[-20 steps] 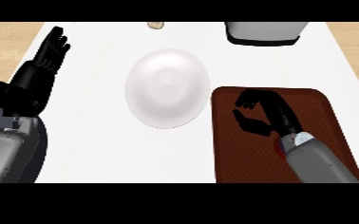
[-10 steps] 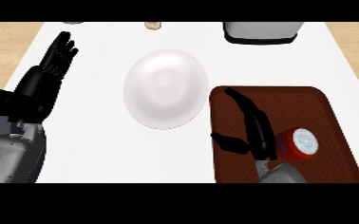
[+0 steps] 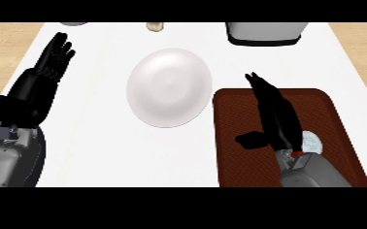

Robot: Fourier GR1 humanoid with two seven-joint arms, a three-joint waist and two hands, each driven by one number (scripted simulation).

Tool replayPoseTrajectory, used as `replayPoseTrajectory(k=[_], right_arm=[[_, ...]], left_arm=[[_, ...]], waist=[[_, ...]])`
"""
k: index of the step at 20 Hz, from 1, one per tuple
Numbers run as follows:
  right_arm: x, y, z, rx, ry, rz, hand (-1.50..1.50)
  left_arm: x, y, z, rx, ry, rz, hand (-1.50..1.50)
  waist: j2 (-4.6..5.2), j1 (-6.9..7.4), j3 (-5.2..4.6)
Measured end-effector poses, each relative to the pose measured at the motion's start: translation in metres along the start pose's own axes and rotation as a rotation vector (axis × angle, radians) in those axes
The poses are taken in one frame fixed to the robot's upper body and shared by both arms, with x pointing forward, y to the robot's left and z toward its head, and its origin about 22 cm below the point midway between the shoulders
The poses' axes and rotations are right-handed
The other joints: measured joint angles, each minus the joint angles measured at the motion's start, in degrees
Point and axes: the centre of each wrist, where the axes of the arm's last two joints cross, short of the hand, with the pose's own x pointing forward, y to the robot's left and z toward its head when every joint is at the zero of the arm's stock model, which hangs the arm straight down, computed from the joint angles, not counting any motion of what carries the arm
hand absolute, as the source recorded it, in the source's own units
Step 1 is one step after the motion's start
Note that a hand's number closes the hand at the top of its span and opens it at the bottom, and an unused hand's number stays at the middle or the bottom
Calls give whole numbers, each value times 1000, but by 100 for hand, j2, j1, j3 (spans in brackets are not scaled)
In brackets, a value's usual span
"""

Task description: Pick the can from the tray and place it in the plate

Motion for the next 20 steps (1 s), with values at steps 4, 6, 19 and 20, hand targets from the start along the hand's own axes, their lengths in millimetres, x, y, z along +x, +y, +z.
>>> replayPoseTrajectory(k=[4, 6, 19, 20], right_arm=[[13, -14, -7, 134, 156, 184, -150], [21, -21, -10, 208, 223, 251, -150], [27, -30, -19, 421, 348, 371, -150], [25, -31, -19, 419, 356, 384, -150]], left_arm=[[-1, -2, -1, -5, 3, 1, 0], [0, 0, -2, -4, 2, 0, 0], [0, 0, -4, -13, -8, 6, 0], [2, 2, -4, -15, -6, 3, 0]], waist=[[9, 21, -4], [16, 26, -1], [41, 37, 21], [40, 39, 22]])
